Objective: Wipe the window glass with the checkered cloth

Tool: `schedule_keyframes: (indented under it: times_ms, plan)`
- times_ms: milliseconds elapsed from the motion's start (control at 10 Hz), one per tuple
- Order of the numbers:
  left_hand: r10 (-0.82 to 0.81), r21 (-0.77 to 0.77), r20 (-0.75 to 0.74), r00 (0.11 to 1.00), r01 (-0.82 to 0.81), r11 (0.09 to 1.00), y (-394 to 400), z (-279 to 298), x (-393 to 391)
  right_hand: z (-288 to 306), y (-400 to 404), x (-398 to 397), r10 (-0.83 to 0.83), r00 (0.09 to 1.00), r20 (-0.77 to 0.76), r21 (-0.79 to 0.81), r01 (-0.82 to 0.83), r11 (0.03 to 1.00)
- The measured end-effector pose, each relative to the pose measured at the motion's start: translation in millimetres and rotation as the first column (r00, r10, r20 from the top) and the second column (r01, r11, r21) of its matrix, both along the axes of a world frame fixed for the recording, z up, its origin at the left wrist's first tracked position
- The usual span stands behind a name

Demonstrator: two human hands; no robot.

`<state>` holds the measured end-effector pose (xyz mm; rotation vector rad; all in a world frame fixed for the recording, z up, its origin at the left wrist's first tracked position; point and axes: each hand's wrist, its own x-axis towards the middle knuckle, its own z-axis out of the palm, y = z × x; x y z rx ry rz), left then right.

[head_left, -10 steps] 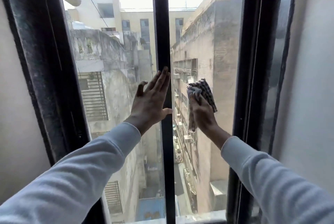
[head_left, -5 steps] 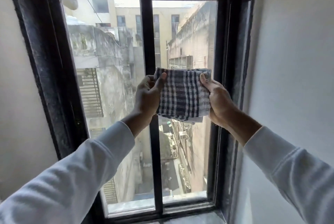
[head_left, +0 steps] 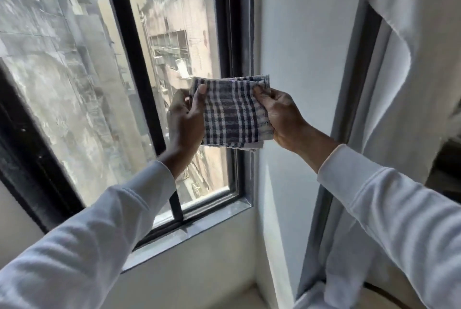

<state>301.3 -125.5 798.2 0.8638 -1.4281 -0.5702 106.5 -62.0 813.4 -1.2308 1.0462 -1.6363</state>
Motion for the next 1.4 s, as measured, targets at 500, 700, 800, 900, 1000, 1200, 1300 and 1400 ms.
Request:
schedule_keyframes:
  times_ms: [500,700,800,900,1000,1200,1300,1400]
  plan:
    - [-0.427,0.59,0.055,0.903,0.315,0.743,140,-315,-147,-301,181,-143,-0.381,0.921,-0.079,0.531,0.363,0.766]
    - [-0.482,0.855,-0.082,0.873,0.31,0.416,182,-491,-212,-480,217,-209,-0.35,0.924,-0.152,0.715,0.347,0.606]
    - [-0.478,0.906,-0.107,0.872,0.283,0.314,189,-567,-237,-562,228,-237,-0.296,0.931,-0.211,0.789,0.341,0.511]
    - [-0.507,0.916,-0.071,0.859,0.257,0.308,186,-624,-260,-630,232,-259,-0.293,0.912,-0.288,0.804,0.396,0.443]
    - [-0.519,0.914,-0.004,0.855,0.213,0.345,179,-670,-283,-679,228,-270,-0.274,0.909,-0.315,0.816,0.407,0.41]
    - [-0.533,0.906,0.198,0.823,0.054,0.419,169,-736,-302,-745,215,-278,-0.162,0.922,-0.352,0.849,0.388,0.358]
    - [-0.581,0.891,0.287,0.762,0.01,0.454,171,-768,-293,-772,213,-272,-0.109,0.921,-0.374,0.864,0.389,0.321]
    - [-0.646,0.868,0.359,0.674,0.012,0.496,179,-787,-283,-787,216,-263,-0.076,0.903,-0.424,0.856,0.426,0.292]
